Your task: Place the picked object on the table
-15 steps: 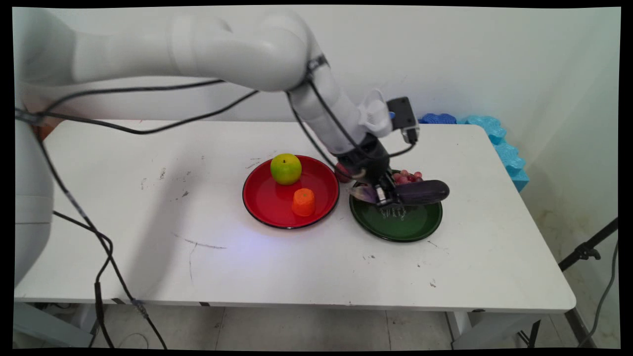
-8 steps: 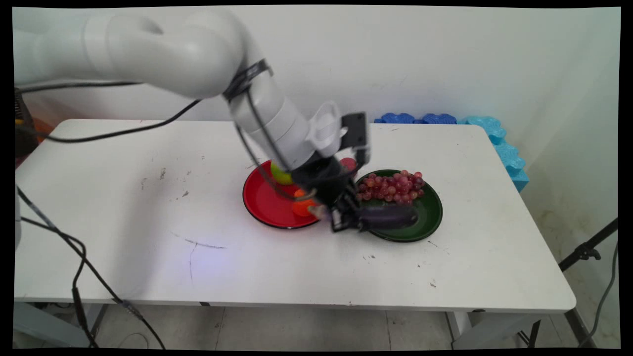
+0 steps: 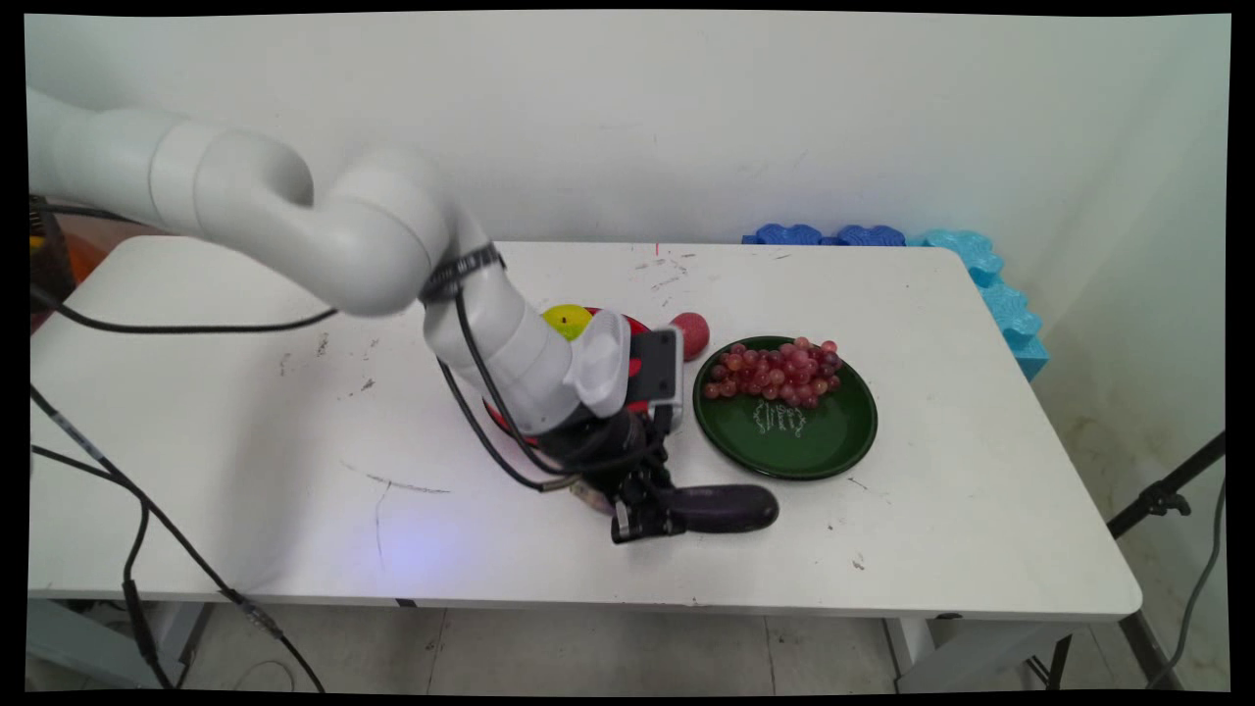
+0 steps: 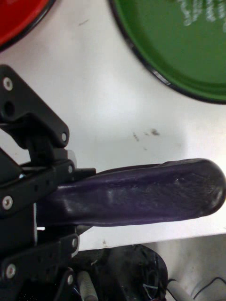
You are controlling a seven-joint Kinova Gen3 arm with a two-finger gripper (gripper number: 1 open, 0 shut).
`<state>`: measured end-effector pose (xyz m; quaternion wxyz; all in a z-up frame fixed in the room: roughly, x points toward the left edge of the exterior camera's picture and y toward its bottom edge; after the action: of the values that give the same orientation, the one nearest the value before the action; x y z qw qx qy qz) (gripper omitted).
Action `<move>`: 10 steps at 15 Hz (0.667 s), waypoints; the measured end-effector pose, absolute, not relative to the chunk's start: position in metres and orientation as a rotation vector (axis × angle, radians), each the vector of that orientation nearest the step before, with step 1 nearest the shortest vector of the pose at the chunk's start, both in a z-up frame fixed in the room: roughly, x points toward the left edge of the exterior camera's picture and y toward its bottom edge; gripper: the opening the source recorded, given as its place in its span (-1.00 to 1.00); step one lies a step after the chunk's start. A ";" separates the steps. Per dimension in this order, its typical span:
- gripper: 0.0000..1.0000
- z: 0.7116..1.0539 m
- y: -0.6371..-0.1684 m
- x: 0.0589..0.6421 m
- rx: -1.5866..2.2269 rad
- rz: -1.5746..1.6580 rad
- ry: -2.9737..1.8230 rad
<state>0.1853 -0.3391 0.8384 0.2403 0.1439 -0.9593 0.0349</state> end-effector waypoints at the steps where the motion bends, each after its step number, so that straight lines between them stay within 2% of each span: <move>1: -1.00 0.829 -0.338 0.186 0.415 0.091 -2.628; 6: -1.00 0.798 -0.340 0.185 0.488 0.077 -2.625; 10: -1.00 0.789 -0.341 0.185 0.516 0.062 -2.613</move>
<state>0.1854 -0.3407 0.7887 0.2366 0.1883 -0.9529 0.0227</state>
